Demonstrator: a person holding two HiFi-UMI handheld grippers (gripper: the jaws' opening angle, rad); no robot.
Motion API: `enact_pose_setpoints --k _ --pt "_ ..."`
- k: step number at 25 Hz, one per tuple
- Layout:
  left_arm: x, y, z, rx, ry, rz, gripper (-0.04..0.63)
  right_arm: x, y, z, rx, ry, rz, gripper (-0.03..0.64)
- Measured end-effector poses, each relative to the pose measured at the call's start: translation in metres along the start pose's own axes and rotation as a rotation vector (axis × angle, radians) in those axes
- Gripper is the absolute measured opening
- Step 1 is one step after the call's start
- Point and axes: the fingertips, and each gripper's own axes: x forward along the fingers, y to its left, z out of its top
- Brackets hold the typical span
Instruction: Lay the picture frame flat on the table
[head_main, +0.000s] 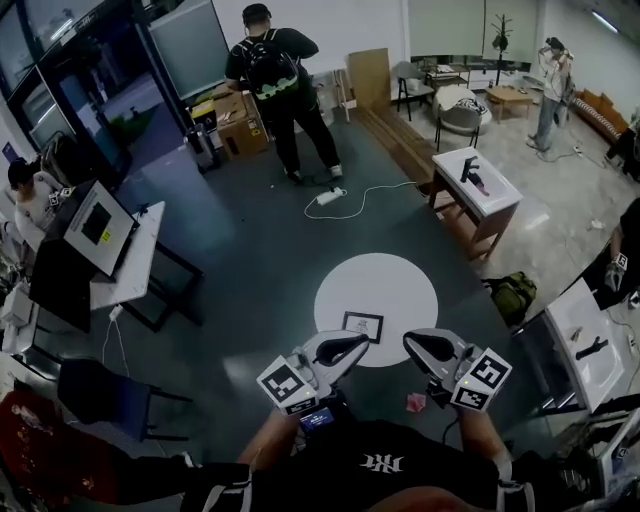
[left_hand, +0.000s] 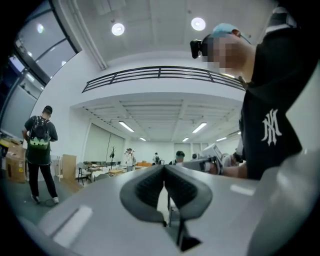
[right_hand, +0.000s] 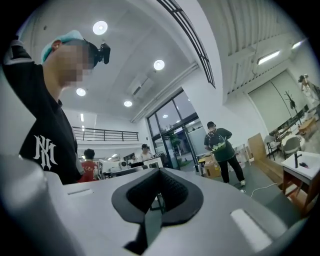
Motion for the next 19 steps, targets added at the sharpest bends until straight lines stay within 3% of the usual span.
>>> enact_pose_setpoints --k 6,12,15,19 --pt "0.018 -0.036 -0.042 -0.013 0.103 0.043 0.003 -0.055 0.012 -0.012 0.043 -0.068 0.055 0.0" --pt "-0.007 -0.047 -0.043 0.003 0.159 0.088 0.003 -0.067 0.045 -0.009 0.023 -0.107 0.078 0.0" --pt "-0.022 -0.023 -0.025 0.033 0.123 0.148 0.003 -0.057 0.048 0.002 -0.014 -0.147 0.102 0.0" --pt "0.003 0.014 -0.027 0.085 0.07 0.161 0.003 -0.058 0.006 -0.004 -0.054 -0.192 0.119 0.0"
